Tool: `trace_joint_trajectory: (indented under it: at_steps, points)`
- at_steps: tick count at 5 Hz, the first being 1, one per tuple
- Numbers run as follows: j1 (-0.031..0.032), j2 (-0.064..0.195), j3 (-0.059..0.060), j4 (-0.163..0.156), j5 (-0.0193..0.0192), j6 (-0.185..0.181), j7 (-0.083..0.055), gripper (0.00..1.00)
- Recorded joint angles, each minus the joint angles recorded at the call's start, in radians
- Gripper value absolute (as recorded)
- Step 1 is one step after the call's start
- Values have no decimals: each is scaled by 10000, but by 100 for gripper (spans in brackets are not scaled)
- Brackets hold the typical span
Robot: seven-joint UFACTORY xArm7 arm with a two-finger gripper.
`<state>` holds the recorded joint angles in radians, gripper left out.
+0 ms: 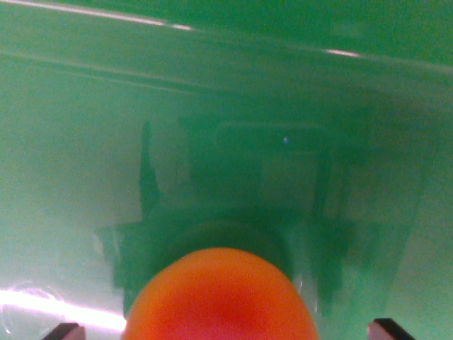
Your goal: Pick fruit
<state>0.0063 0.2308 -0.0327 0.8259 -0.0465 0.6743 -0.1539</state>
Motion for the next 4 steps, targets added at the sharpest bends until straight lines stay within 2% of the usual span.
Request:
trace_joint_trajectory:
  at_steps: [2, 3, 4]
  points:
    - [2, 30, -3, -79, -8, -97, -13, 0]
    - [3, 41, -4, -108, -11, -133, -18, 100]
    - [3, 41, -4, -108, -11, -133, -18, 100]
